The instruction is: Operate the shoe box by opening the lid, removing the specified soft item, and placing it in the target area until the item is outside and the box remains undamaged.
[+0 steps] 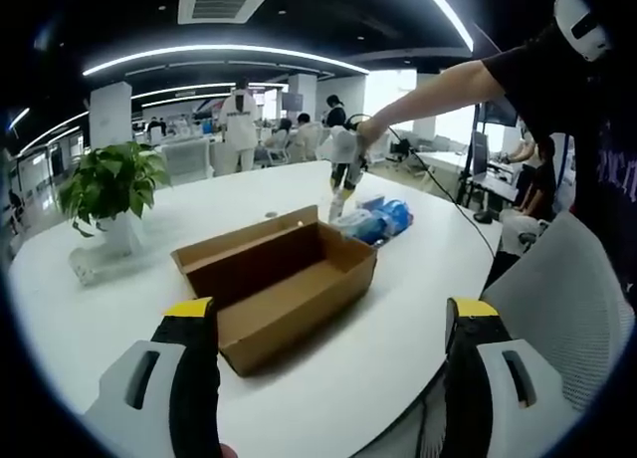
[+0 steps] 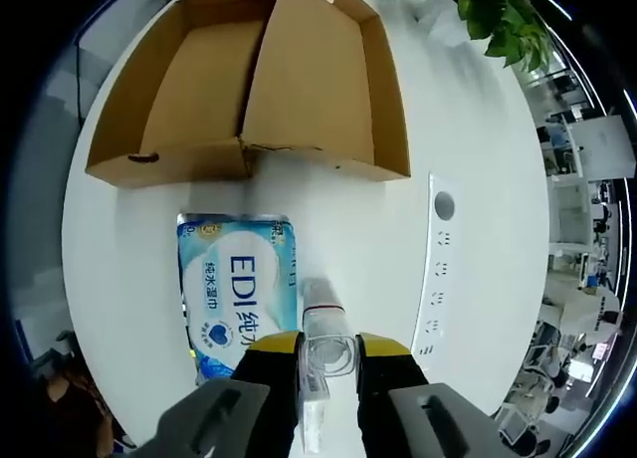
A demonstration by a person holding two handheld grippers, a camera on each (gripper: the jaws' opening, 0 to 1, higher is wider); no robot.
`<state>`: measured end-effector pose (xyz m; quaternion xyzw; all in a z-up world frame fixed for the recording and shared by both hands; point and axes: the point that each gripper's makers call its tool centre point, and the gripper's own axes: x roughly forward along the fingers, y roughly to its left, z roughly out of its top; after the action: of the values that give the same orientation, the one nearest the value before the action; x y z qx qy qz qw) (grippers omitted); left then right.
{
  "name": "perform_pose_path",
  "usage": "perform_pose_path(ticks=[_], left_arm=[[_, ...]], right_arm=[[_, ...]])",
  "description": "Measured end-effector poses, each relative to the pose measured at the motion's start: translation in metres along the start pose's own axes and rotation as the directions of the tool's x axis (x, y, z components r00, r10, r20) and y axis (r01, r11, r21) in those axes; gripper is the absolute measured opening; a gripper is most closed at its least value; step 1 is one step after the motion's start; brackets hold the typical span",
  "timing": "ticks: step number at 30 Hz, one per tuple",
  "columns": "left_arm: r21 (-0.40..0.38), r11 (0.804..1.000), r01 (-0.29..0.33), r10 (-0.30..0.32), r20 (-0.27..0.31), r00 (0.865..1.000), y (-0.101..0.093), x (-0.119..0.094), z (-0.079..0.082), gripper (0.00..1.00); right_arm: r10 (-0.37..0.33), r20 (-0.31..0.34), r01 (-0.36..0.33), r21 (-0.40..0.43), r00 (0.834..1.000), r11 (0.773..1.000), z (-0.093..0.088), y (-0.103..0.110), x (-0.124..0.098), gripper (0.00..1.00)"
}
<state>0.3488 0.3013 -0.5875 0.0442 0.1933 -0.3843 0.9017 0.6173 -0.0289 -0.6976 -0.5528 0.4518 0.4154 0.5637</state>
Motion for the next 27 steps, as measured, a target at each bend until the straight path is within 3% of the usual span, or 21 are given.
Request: perform_pose_path(ticks=[16, 24, 27], left_arm=[[-0.038, 0.996, -0.083, 0.083, -0.009, 0.997, 0.023, 0.005, -0.001, 0.84], [-0.133, 0.974, -0.186, 0.182, -0.04, 0.983, 0.047, 0.003, -0.014, 0.7], [-0.191, 0.953, -0.234, 0.234, -0.025, 0.972, 0.059, 0.002, -0.015, 0.65]], right_arm=[[-0.032, 0.012, 0.031, 0.032, 0.999, 0.999, 0.0, -0.002, 0.003, 0.21], [-0.049, 0.022, 0.048, 0.064, 0.999, 0.997, -0.003, -0.003, 0.003, 0.3], [-0.066, 0.022, 0.065, 0.067, 0.998, 0.996, -0.004, -0.005, 0.001, 0.34]])
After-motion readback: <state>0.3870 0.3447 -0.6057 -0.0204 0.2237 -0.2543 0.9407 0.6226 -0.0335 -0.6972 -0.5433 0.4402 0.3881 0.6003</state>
